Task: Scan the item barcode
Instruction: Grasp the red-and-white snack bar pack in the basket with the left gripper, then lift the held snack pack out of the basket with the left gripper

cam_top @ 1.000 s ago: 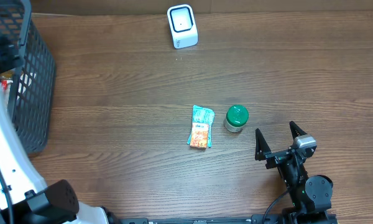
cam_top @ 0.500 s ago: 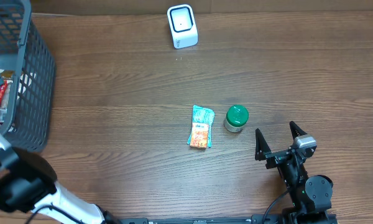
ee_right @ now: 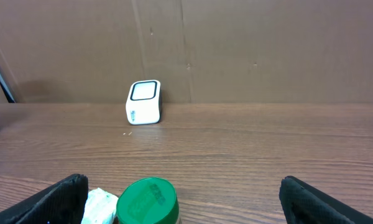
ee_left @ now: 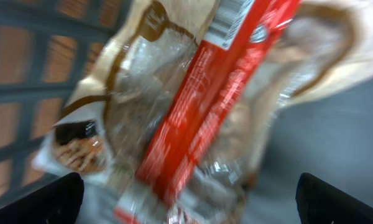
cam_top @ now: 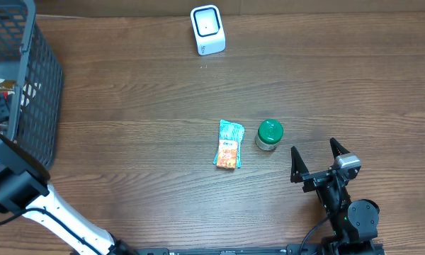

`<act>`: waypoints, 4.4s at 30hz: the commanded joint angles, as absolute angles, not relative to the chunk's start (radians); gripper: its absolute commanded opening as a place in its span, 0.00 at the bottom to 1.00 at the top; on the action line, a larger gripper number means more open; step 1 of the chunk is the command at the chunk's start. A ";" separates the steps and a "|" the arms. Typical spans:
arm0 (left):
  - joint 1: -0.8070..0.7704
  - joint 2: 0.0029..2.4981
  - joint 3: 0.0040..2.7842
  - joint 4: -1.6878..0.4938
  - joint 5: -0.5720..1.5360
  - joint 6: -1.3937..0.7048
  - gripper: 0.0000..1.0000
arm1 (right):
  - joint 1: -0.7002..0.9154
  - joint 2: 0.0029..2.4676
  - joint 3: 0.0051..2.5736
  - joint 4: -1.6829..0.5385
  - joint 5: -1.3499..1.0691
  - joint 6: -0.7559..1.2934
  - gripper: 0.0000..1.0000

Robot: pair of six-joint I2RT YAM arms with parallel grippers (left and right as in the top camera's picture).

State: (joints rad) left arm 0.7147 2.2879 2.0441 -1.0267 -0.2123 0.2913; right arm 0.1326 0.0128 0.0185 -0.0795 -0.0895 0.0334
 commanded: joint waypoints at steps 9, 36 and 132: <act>0.737 2.427 2.038 -0.994 -0.107 0.401 0.92 | 0.133 0.003 0.008 -0.075 -0.091 0.038 1.00; 0.739 2.395 2.075 -1.055 -0.025 0.335 1.00 | 0.133 0.003 0.008 -0.075 -0.091 0.038 1.00; 0.726 2.280 2.181 -1.109 0.105 0.419 1.00 | 0.133 0.003 0.008 -0.075 -0.091 0.038 1.00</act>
State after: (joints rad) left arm 0.7330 2.3093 2.1811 -1.1126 0.0807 0.4000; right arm 0.1326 0.0128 0.0185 -0.0792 -0.0898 0.0338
